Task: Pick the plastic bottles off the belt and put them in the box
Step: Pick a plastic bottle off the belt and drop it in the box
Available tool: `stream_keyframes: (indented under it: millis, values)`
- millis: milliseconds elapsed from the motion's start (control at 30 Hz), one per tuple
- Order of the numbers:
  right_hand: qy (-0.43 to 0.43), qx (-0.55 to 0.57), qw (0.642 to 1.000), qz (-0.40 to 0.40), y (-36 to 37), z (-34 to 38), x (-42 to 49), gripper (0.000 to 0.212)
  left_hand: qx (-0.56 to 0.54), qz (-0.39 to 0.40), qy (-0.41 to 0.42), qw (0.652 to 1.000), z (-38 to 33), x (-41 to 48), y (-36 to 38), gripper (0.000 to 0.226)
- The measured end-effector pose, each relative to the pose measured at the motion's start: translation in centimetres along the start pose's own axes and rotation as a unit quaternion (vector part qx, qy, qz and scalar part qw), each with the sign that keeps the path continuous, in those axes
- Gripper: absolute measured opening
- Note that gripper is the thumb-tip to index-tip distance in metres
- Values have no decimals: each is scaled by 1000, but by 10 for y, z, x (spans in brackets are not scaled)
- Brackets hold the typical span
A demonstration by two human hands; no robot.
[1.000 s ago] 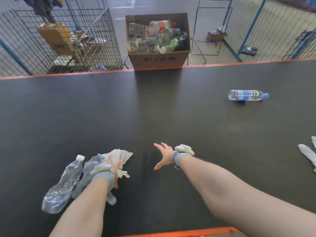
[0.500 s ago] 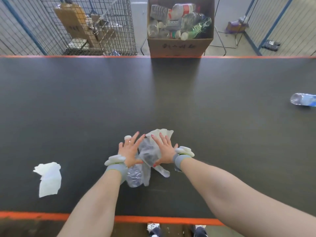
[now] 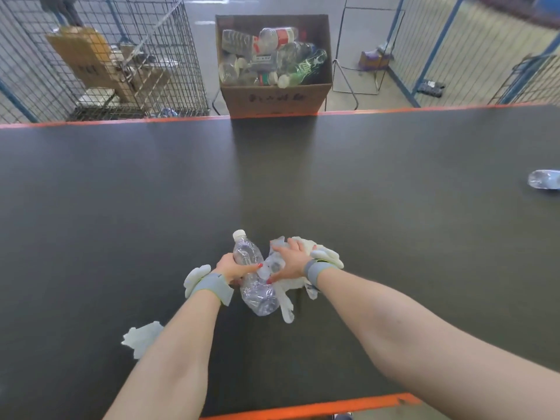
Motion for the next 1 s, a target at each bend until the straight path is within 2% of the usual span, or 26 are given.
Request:
stream_keyframes:
  millis: [67, 133, 200, 233, 333, 500, 567, 700, 833, 900, 1000]
  values:
    - [35, -38, 999, 13, -13, -15, 7, 76, -20, 19, -9, 1000, -17, 3, 5, 33]
    - [59, -17, 998, -15, -36, -28, 12, 59, -6, -17, -1, 1000, -37, 19, 1, 19]
    - [64, 45, 996, -46, -63, -34, 15, 51, -6, -74, 9, 997, -57, 35, -7, 19]
    - [61, 70, 995, -43, -70, -33, 18, 49, 1, -79, 5, 997, -63, 40, -7, 21]
    - [74, 123, 989, -36, -79, -31, 29, 53, 14, -25, -21, 999, -75, 45, 14, 8]
    - [165, 196, 965, -47, -77, -68, 57, 77, 22, 0, -11, 1000, -88, 71, 29, 15]
    - [200, 238, 948, -75, -73, -89, 65, 79, 12, -10, -16, 1000, -85, 83, 25, 22]
    - [307, 184, 923, -141, -75, -129, 72, 87, 27, -10, -29, 999, -81, 102, 23, 29]
    - [282, 227, 922, -139, -100, -122, 91, 74, 40, -20, -21, 999, -105, 118, 13, 31]
    - [248, 267, 922, -133, -115, -104, 106, 74, 37, -16, -13, 999, -127, 127, 9, 32]
    - [208, 371, 895, -131, -143, -78, 130, 73, 29, -24, 1, 999, -159, 142, 2, 34]
Point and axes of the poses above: each hand's wrist, its own x-axis towards the middle knuckle, its own y-axis out of the palm, z = x × y, the point moved 8 cm from there along x, towards the middle knuckle, and after that the axes turned 4 degrees about y, right-handed, at the moved point
